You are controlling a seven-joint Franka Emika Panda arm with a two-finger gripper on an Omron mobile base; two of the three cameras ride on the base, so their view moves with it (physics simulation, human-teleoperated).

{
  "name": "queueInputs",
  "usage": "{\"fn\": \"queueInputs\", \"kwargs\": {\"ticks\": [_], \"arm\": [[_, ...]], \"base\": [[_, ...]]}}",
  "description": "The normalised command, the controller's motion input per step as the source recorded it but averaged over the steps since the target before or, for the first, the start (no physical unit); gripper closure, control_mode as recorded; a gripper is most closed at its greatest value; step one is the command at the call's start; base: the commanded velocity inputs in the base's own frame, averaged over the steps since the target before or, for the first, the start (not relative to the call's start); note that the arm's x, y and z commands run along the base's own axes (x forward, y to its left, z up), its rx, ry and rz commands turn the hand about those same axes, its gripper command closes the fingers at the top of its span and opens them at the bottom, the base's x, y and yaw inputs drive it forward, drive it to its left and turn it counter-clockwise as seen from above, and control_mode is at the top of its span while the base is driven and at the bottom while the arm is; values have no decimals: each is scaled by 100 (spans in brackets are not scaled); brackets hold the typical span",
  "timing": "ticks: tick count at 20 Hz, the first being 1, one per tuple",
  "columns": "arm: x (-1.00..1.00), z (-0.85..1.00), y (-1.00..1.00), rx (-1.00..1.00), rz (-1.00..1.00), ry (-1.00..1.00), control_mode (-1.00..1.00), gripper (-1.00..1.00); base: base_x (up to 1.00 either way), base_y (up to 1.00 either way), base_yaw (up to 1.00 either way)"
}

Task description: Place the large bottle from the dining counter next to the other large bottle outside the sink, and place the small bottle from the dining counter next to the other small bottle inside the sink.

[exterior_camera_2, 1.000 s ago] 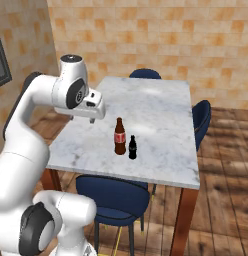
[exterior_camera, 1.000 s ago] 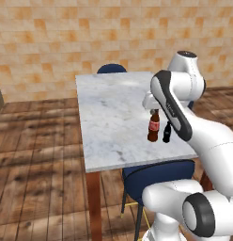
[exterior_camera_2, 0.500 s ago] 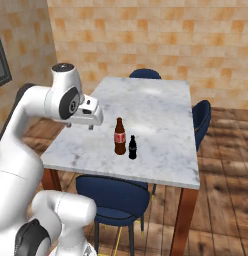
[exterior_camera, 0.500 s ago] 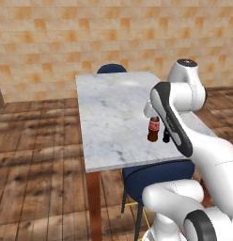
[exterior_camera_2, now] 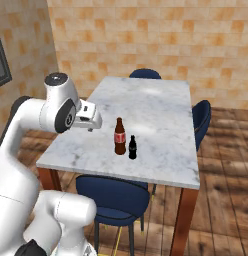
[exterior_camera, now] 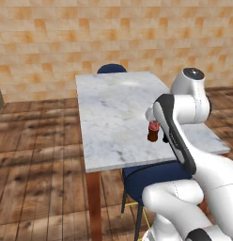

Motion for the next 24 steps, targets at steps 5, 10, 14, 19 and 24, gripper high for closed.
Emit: {"fn": "queueInputs", "kwargs": {"ticks": [5,10,14,19,24], "arm": [[-2,0,-8,0,0,-14,-100,-100],[0,0,-9,-5,0,-14,-100,-100],[0,0,-12,-2,0,-11,-100,-100],[0,-2,-17,-1,0,-4,-100,-100],[0,-8,-26,0,0,0,-100,-100]], "base": [[0,0,0],[0,0,0],[0,0,0],[0,0,0],[0,0,0]]}}
